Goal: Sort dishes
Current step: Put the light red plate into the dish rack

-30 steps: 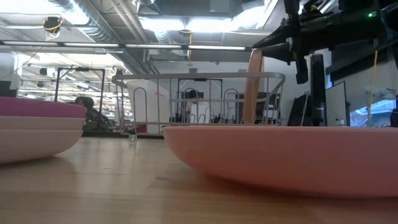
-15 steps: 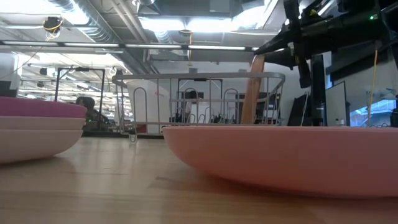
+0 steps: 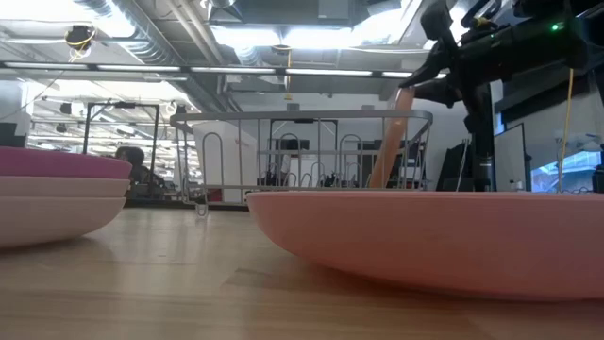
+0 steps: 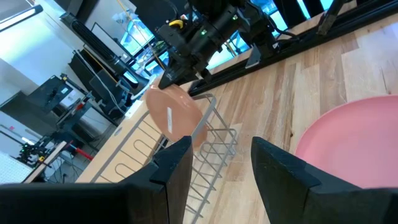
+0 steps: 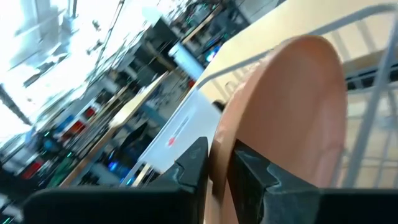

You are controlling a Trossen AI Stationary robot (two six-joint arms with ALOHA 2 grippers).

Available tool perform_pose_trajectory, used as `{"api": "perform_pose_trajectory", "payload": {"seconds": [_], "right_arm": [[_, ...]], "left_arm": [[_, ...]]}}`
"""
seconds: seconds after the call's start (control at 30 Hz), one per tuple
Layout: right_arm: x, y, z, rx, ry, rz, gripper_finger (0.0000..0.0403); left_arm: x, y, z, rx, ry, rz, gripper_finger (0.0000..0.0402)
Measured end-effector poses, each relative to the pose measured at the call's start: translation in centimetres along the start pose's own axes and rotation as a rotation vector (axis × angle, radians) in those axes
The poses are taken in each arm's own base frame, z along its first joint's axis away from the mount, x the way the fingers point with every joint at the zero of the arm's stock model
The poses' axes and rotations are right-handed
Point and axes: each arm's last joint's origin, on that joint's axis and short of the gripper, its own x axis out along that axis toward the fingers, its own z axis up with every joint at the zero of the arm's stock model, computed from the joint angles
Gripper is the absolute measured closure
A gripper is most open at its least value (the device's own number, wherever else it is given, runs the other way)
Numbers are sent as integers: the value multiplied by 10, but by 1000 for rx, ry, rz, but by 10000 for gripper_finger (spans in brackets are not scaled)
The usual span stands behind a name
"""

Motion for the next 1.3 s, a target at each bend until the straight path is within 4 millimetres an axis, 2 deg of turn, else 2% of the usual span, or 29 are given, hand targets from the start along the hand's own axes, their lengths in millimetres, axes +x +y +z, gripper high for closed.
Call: {"api": "perform_pose_trajectory", "payload": {"seconds": [0.3,0.73,0.87,1.1,1.3], "right_arm": [[0,-5,-5,-68,51,-17,343],[1,-5,-5,-70,74,-3,340],[6,-9,-4,-73,98,-5,317],[14,-12,0,-67,178,50,254],[14,-15,-4,-123,216,40,241]], "left_arm": [[0,0,0,-1,0,0,247],[0,0,0,0,0,0,247],[0,0,0,-1,0,0,247],[0,0,0,-1,0,0,247],[0,0,0,-1,0,0,247]]}}
